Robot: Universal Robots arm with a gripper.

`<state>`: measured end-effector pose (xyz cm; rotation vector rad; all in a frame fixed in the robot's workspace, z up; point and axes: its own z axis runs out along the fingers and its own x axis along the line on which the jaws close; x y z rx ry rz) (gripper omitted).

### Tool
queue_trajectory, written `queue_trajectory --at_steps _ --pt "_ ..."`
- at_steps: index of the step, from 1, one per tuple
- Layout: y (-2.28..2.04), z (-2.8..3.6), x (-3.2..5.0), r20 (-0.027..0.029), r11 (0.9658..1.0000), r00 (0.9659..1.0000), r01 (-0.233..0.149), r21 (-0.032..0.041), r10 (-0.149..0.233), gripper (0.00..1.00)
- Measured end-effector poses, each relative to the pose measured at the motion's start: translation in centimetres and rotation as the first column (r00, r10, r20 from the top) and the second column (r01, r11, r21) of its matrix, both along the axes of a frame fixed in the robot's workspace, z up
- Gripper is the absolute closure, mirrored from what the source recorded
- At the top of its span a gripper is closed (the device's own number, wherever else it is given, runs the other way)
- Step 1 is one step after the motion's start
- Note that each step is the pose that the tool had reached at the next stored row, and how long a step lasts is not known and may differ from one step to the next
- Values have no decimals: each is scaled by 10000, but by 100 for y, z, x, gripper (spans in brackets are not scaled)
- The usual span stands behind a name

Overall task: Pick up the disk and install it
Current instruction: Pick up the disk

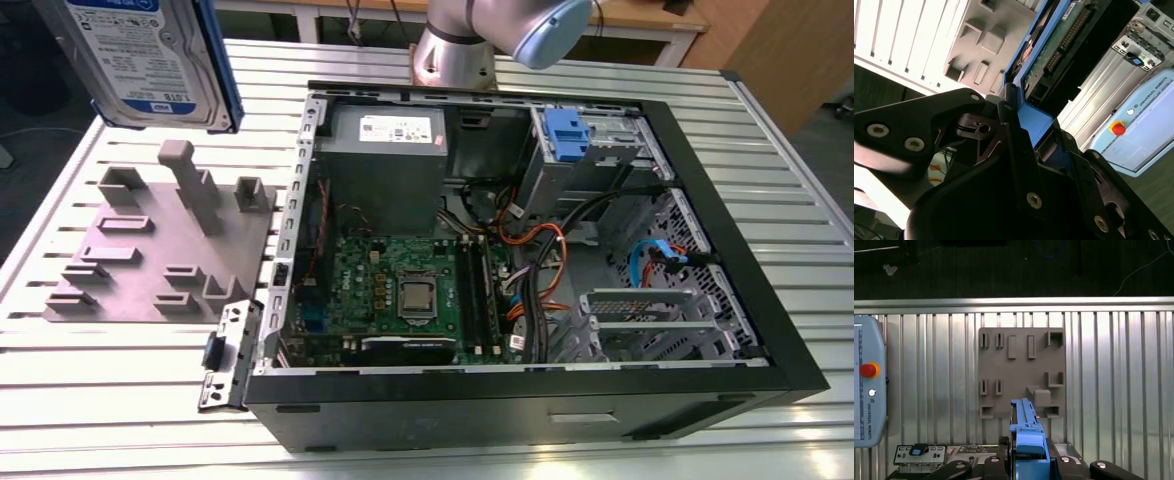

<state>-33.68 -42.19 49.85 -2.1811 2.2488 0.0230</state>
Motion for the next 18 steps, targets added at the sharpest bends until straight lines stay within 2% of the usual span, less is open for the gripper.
queue_trajectory --at_steps 8,18 --pt "-5 0 89 -1 10000 10000 0 -1 0 63" --pt "-6 1 110 -2 10000 10000 -1 -1 1 63"
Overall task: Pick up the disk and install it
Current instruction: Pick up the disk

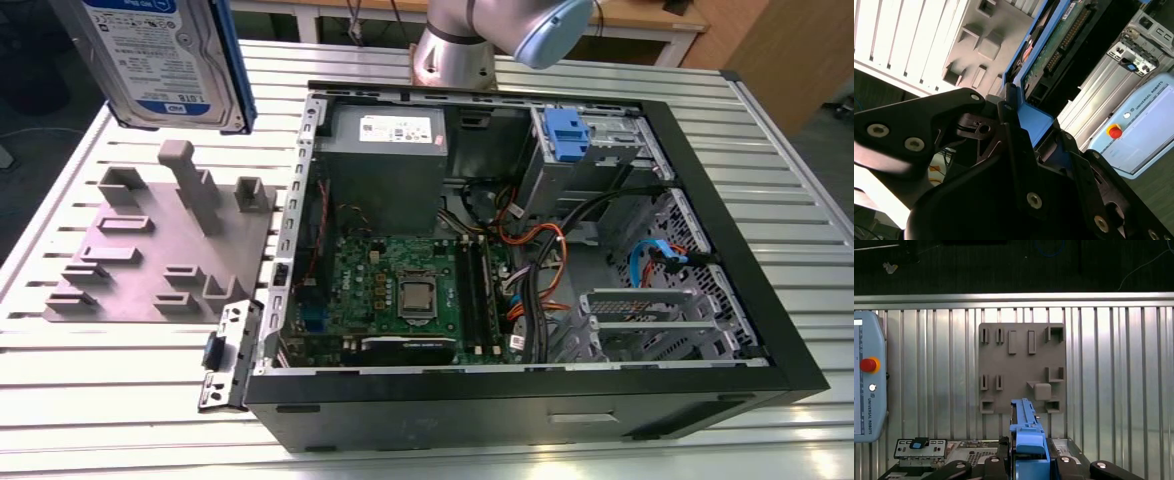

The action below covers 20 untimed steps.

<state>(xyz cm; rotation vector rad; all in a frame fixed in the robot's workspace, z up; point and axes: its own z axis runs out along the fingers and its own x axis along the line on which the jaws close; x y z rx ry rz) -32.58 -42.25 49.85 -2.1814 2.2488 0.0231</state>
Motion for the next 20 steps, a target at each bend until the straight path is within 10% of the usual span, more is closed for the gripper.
queue_trajectory --at_steps 20 --pt "0 0 124 0 10000 10000 0 0 0 63"
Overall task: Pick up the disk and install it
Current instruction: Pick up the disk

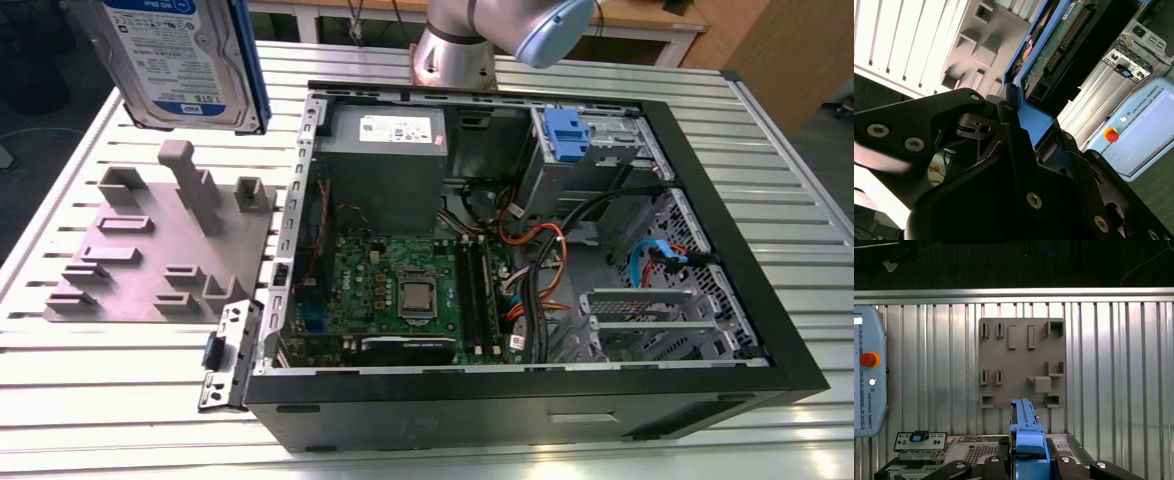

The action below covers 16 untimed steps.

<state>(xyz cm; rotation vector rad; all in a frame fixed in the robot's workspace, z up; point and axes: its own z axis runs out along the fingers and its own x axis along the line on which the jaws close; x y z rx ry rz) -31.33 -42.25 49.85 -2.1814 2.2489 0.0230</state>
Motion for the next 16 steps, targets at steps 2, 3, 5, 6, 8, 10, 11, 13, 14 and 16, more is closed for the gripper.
queue_trajectory --at_steps 2,3,5,6,8,10,11,13,14,16 --pt "0 0 13 0 10000 10000 1 0 -1 63" --pt "0 0 19 0 10000 10000 0 0 0 63" --pt "0 0 31 1 10000 10000 1 1 -1 63" --pt "0 0 38 0 10000 10000 0 0 0 63" --pt "0 -1 50 1 10000 10000 0 1 0 63" --pt "0 0 62 0 10000 10000 0 0 0 63" --pt "0 -1 68 1 10000 10000 0 1 0 63" --pt "0 -1 78 1 10000 10000 1 1 -1 63" --pt "0 0 82 0 10000 10000 1 0 -1 63" --pt "0 0 86 0 10000 10000 1 0 -1 63"
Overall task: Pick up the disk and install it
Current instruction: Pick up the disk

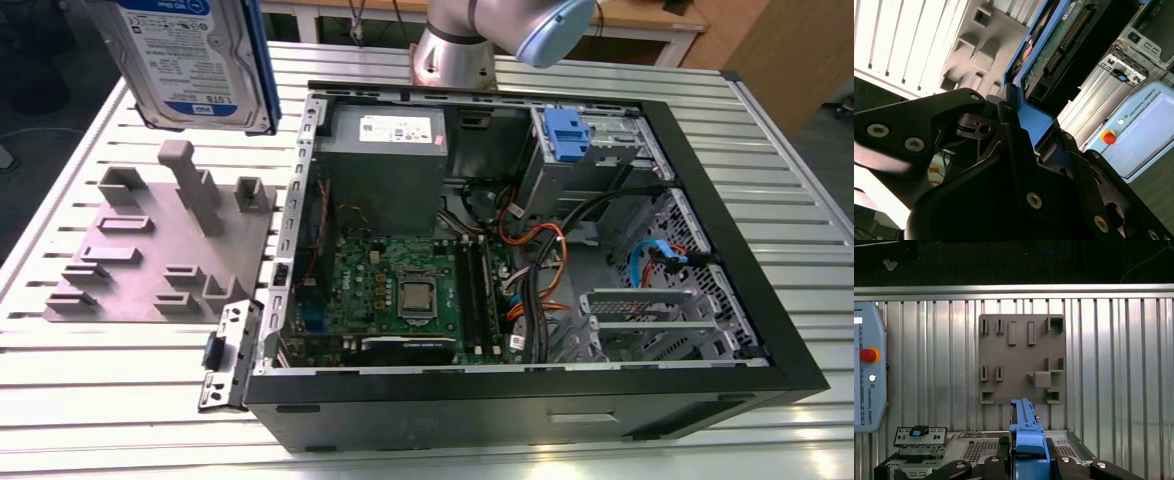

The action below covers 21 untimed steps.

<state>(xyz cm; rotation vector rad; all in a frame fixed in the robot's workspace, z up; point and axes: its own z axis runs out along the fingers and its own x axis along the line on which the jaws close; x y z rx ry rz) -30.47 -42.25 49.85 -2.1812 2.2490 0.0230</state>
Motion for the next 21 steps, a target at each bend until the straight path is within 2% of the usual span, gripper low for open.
queue_trajectory --at_steps 18,21 --pt "-1 0 5 0 10000 10000 0 0 0 63" --pt "-32 0 5 0 10000 10000 0 0 0 63"
